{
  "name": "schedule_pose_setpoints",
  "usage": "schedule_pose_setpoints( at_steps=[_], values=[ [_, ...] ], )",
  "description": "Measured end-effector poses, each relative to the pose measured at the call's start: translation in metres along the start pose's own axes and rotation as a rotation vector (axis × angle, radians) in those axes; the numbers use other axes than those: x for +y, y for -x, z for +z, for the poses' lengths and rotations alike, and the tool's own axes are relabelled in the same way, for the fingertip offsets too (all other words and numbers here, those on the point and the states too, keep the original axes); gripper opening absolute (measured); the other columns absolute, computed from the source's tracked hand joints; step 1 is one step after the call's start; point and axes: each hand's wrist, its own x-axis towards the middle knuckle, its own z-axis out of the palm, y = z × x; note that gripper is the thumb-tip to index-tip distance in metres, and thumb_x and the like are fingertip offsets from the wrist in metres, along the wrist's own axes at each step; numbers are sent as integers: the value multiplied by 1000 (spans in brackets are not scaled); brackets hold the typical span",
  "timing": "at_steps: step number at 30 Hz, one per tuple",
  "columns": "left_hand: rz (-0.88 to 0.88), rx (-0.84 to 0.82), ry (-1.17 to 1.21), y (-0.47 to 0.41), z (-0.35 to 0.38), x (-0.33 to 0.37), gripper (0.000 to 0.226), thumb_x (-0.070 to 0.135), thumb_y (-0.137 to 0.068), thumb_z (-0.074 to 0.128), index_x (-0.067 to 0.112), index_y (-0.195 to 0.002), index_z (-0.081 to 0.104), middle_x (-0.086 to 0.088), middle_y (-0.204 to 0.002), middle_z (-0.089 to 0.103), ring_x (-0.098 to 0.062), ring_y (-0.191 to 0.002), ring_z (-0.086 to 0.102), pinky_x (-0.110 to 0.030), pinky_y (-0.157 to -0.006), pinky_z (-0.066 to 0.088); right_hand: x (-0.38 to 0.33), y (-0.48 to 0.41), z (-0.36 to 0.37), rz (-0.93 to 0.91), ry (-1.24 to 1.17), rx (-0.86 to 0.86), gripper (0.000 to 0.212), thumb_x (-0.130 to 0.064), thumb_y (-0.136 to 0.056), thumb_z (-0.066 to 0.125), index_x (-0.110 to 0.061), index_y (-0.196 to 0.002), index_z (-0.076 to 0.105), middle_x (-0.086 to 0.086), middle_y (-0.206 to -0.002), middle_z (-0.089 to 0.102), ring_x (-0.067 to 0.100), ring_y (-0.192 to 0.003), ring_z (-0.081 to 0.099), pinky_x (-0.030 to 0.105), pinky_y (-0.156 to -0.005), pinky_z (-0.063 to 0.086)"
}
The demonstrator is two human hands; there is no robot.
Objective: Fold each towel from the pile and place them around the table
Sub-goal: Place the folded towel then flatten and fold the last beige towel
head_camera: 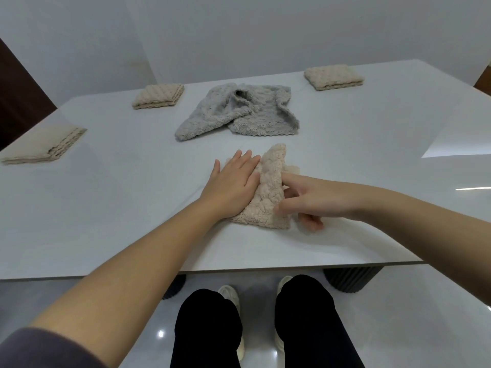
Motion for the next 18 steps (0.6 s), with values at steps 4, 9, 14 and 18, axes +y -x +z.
schedule_pose_setpoints(
  at_steps=[4, 9, 14, 18],
  values=[
    [-6, -9, -48, 1, 0, 2, 51, 37, -104, 19, 27, -154, 17, 7, -163, 8, -8, -149, -1, -46, -120, -6, 4, 15, -4, 88, -24, -54, 22, -16, -94, 56, -13, -114, 46, 10, -83, 68, 19, -41, 43, 26, -44, 35],
    [-2, -6, -136, 4, -3, 7, 54, 38, -104, 17, 24, -155, 12, 3, -164, 2, -12, -150, -4, -51, -119, -8, 5, 21, -22, 111, 134, 404, 12, -21, -94, 53, -15, -101, 60, 3, -78, 69, 14, -45, 53, 25, -47, 42],
    [-49, 177, -151, 13, -12, 15, 59, 33, -102, 21, 12, -155, 7, -6, -163, -4, -17, -150, -7, -44, -120, -6, -14, -11, -28, -156, 538, 719, 33, -19, -97, 42, -16, -126, 58, 2, -126, 62, 19, -114, 55, 35, -98, 43],
    [-129, 170, -83, 29, -16, 17, 58, 30, -102, 19, 9, -155, 5, -5, -163, -4, -16, -150, -8, -40, -121, -6, -16, -50, -13, -172, 739, 427, 48, -23, -103, 29, -7, -148, 28, 15, -155, 30, 30, -143, 26, 42, -117, 21]
  ],
)
